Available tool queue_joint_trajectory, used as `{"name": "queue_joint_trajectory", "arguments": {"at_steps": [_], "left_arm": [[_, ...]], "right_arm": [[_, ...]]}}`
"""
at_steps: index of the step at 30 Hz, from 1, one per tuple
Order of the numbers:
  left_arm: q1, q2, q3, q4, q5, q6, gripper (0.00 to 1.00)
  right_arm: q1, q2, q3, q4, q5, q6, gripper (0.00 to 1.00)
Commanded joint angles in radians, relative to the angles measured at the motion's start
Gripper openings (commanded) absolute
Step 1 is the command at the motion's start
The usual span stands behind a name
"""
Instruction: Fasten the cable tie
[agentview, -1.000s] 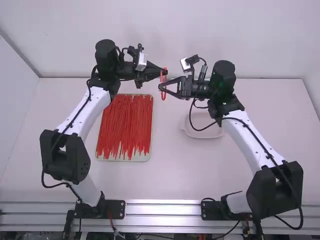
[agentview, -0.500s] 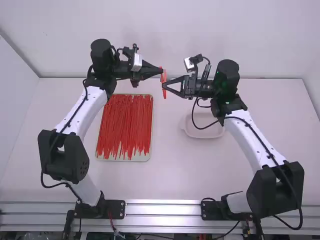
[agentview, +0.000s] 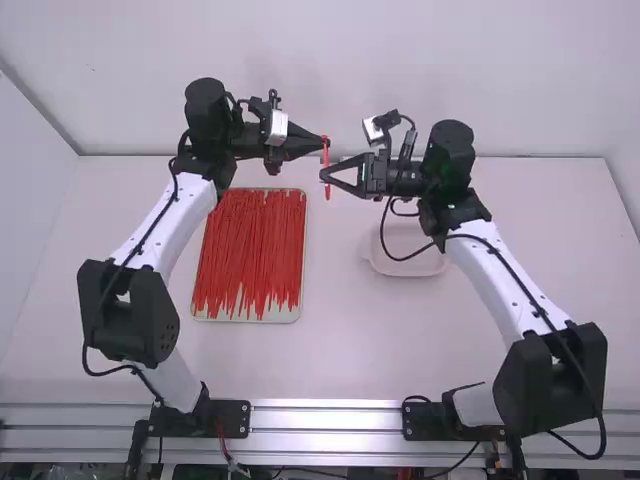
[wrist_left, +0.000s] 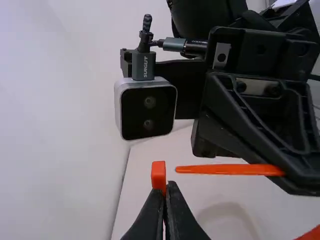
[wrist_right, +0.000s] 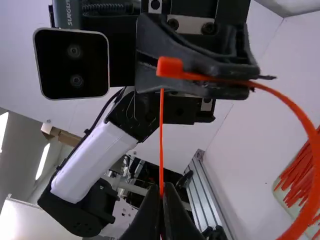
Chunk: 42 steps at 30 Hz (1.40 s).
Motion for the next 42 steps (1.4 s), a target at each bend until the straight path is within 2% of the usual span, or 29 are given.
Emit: {"name": "queue_joint_trajectory", "arguments": {"at_steps": [1, 31, 42], "left_arm": [[-0.006, -0.014, 0.002, -0.001, 0.009, 0.014, 0.02], [-0.03, -0.014, 0.002, -0.002, 0.041, 0.014, 0.02], [-0.035, -0.014, 0.002, -0.079, 0.042, 0.064, 0.02]], "right_arm": [[-0.003, -0.003, 0.023, 0.003, -0.019, 0.006, 0.0], [-0.003, -0.003, 0.023, 0.003, 0.005, 0.024, 0.0], [-0.03, -0.003, 0.023, 0.014, 0.029, 0.033, 0.0]]}}
